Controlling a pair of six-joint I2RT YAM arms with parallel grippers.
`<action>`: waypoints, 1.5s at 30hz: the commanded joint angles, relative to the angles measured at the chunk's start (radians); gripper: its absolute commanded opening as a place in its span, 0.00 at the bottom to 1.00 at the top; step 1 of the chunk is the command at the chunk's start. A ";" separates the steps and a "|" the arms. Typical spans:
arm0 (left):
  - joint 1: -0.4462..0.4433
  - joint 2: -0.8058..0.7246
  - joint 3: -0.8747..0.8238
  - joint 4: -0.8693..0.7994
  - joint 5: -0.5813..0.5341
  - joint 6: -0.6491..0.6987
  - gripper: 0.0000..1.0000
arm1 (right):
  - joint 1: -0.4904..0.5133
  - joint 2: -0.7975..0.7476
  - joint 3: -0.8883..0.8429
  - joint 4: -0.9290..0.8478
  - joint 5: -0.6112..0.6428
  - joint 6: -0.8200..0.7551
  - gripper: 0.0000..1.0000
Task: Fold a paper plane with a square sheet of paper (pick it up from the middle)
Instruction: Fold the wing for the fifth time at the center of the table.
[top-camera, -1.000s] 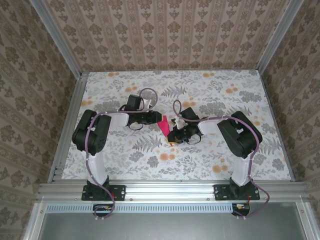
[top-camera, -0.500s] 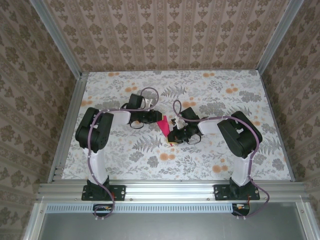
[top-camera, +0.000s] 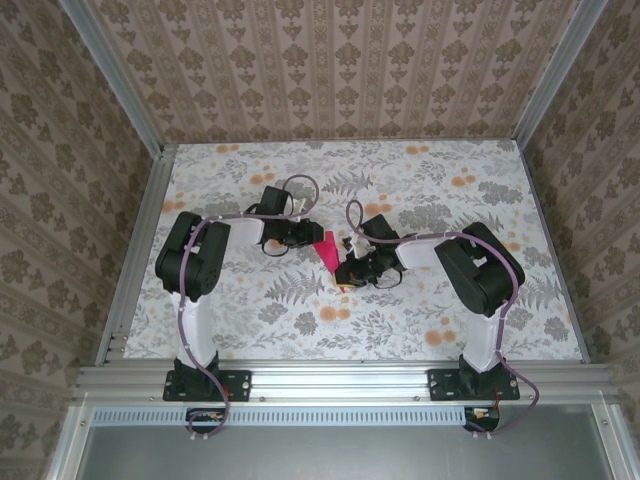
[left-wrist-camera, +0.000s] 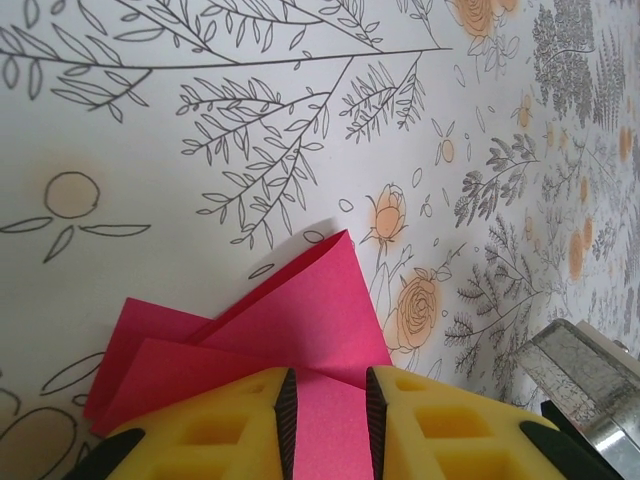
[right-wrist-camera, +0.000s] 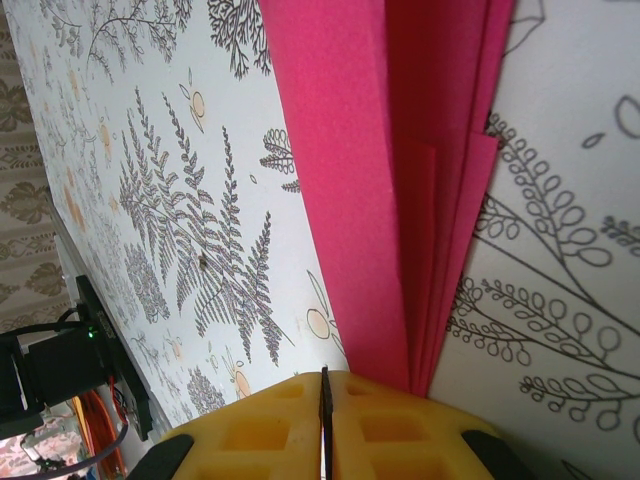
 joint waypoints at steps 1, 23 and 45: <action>0.006 0.039 0.029 -0.059 -0.070 0.032 0.27 | -0.013 -0.002 -0.043 -0.080 0.057 0.028 0.12; -0.057 0.064 0.117 -0.219 -0.138 0.042 0.25 | -0.006 0.067 0.291 -0.184 0.178 0.055 0.13; -0.055 -0.130 0.006 -0.030 -0.066 -0.080 0.37 | -0.036 0.109 0.168 -0.109 0.278 0.167 0.13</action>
